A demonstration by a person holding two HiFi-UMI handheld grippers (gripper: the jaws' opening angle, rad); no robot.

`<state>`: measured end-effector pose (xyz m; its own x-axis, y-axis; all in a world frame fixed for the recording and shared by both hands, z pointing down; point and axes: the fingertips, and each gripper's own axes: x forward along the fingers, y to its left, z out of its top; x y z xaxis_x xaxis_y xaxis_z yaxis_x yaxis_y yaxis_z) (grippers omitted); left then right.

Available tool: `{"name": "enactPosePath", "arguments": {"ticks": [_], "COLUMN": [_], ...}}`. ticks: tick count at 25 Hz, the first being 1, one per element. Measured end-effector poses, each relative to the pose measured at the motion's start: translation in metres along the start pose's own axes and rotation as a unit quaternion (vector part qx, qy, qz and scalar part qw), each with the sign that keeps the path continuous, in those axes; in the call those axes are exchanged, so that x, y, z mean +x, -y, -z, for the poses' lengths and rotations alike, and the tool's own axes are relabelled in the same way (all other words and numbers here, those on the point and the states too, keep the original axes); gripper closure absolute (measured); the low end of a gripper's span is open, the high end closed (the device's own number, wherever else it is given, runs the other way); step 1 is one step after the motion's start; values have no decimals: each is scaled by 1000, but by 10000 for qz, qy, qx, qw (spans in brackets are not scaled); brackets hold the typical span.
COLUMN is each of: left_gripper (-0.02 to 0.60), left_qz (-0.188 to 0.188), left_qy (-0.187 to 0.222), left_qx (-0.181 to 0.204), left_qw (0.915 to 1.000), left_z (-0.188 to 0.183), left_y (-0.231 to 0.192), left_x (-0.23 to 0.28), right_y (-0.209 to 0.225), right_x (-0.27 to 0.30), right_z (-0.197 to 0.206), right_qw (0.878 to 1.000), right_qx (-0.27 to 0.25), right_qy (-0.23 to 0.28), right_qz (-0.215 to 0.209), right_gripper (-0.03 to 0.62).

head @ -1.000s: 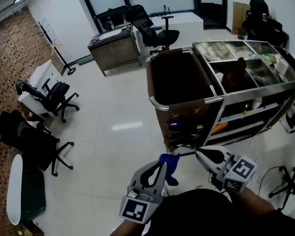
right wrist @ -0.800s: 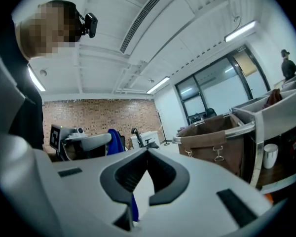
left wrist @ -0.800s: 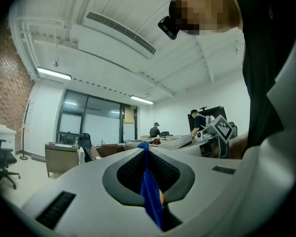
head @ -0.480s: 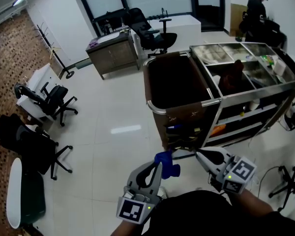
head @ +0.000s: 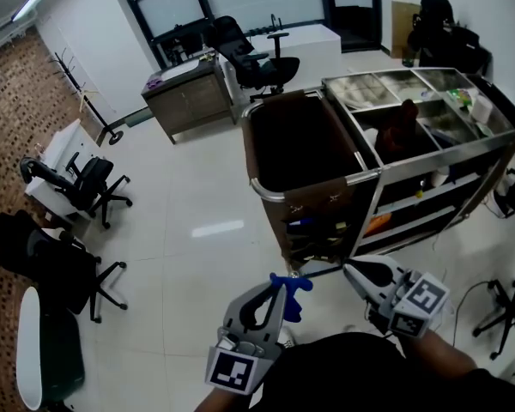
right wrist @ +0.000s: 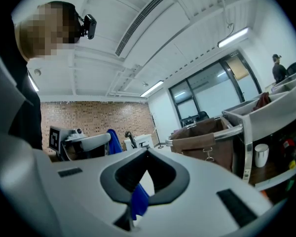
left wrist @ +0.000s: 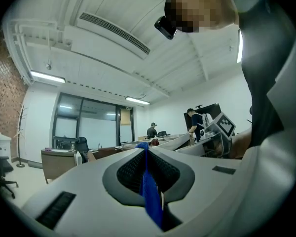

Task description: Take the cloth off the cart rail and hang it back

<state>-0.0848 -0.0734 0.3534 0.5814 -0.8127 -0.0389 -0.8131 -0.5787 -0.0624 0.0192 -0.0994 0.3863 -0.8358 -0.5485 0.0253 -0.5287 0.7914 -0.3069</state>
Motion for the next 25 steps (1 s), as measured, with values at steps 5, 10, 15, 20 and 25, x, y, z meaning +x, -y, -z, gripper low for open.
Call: {"name": "enactPosePath", "arguments": {"ticks": [5,10,15,20,25], "left_gripper": [569,571,571,571,571], "left_qz": [-18,-88,55,332,533], "left_qy": [24,-36,66,-9,-16], "left_qx": [27,7,42,203,-110], "left_qw": [10000,10000,10000,9992,9985], "left_z": [-5,-2,-11,-23,-47], "left_y": [-4,-11,-5,1,-10], "left_x": [-4,-12,-14,-1,25], "right_y": [3,0,-7,-8,-3], "right_x": [3,11,19,21,13], "right_z": [9,12,7,8,8], "right_qw": [9999,9999,10000,10000,9998], "right_qx": [-35,12,-31,24,-115], "right_qy": [-113,-108,-41,-54,-48], "right_qz": [79,13,-56,-48,143], "right_gripper": [579,579,579,579,579]}}
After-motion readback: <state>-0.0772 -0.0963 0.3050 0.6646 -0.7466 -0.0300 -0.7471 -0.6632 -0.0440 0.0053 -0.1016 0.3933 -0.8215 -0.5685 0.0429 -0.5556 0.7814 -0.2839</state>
